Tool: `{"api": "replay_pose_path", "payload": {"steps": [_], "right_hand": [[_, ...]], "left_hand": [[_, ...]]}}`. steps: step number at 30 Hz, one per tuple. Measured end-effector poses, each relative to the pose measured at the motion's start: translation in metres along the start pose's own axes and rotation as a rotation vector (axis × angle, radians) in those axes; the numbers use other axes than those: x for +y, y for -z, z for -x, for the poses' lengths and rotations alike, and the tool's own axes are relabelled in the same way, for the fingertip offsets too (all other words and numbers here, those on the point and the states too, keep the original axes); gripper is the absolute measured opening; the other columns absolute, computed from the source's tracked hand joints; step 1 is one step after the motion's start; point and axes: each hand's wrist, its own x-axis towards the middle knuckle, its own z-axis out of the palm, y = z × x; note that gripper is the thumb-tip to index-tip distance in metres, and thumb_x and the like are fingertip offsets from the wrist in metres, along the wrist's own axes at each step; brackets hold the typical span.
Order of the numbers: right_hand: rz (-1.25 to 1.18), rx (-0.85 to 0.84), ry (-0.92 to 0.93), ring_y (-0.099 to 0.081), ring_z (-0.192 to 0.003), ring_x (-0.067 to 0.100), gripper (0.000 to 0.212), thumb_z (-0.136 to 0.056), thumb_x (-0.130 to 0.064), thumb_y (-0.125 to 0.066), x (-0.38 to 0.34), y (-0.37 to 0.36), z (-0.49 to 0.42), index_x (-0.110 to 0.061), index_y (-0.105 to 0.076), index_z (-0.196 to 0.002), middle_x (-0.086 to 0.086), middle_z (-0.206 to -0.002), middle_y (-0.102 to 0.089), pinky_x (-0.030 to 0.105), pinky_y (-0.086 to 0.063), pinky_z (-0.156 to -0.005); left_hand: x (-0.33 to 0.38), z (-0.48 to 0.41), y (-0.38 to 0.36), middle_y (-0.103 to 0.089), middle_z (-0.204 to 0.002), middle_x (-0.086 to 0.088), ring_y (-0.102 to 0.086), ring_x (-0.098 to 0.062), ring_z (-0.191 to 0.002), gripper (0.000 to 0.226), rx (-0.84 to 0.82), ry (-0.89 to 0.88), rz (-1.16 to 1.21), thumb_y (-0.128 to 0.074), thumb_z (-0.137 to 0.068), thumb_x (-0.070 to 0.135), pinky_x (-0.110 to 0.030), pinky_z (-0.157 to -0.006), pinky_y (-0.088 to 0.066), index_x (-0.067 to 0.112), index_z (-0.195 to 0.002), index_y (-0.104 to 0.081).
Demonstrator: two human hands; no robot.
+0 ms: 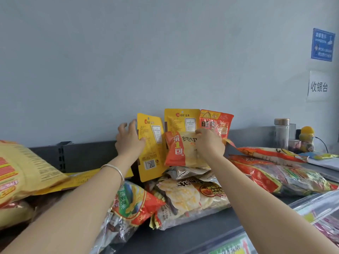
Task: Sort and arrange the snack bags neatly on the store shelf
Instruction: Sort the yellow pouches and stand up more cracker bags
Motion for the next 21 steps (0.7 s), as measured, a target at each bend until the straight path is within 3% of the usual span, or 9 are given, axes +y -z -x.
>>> {"api": "replay_pose_path", "payload": {"steps": [3, 6, 13, 16, 21], "right_hand": [[0.036, 0.032, 0.03, -0.041, -0.128, 0.032, 0.039, -0.096, -0.014, -0.043, -0.012, -0.003, 0.006, -0.026, -0.057, -0.13, 0.006, -0.139, -0.043, 0.047, -0.033, -0.105], [0.009, 0.071, 0.284, -0.041, -0.127, 0.029, 0.034, -0.095, -0.021, -0.045, -0.04, -0.012, 0.02, -0.027, -0.061, -0.124, 0.001, -0.137, -0.045, 0.043, -0.031, -0.102], [-0.04, -0.202, 0.734, -0.044, -0.121, 0.024, 0.03, -0.098, -0.023, -0.046, -0.099, -0.044, 0.067, -0.019, -0.064, -0.121, 0.005, -0.127, -0.052, 0.035, -0.042, -0.092], [-0.036, -0.359, 0.784, -0.049, -0.117, 0.025, 0.031, -0.096, -0.021, -0.047, -0.121, -0.059, 0.08, -0.019, -0.062, -0.124, 0.006, -0.124, -0.055, 0.038, -0.046, -0.092], [0.108, -0.655, 0.774, -0.053, -0.12, 0.025, 0.045, -0.091, -0.03, -0.058, -0.154, -0.076, 0.098, -0.02, -0.053, -0.135, 0.005, -0.136, -0.052, 0.039, -0.044, -0.1]], "left_hand": [[-0.01, 0.003, 0.014, -0.034, -0.143, -0.008, -0.039, -0.032, -0.128, 0.049, -0.049, -0.048, -0.053, -0.057, -0.092, 0.026, -0.045, -0.098, -0.039, 0.023, -0.138, -0.041], [-0.025, 0.005, 0.034, -0.051, -0.133, -0.004, -0.048, -0.025, -0.122, 0.029, -0.127, -0.084, -0.002, -0.052, -0.094, 0.023, -0.043, -0.099, -0.042, 0.023, -0.123, -0.056], [-0.061, 0.022, 0.081, -0.064, -0.115, 0.004, -0.058, -0.019, -0.107, 0.015, -0.323, -0.101, -0.143, -0.05, -0.095, 0.028, -0.04, -0.091, -0.049, 0.029, -0.101, -0.064], [-0.077, 0.028, 0.103, -0.062, -0.116, 0.008, -0.058, -0.019, -0.105, 0.018, -0.368, -0.125, -0.361, -0.047, -0.095, 0.036, -0.038, -0.084, -0.049, 0.035, -0.105, -0.062], [-0.095, 0.04, 0.144, -0.058, -0.122, 0.008, -0.052, -0.019, -0.115, 0.026, -0.519, -0.159, -0.667, -0.045, -0.093, 0.043, -0.036, -0.094, -0.039, 0.037, -0.115, -0.057]]}}
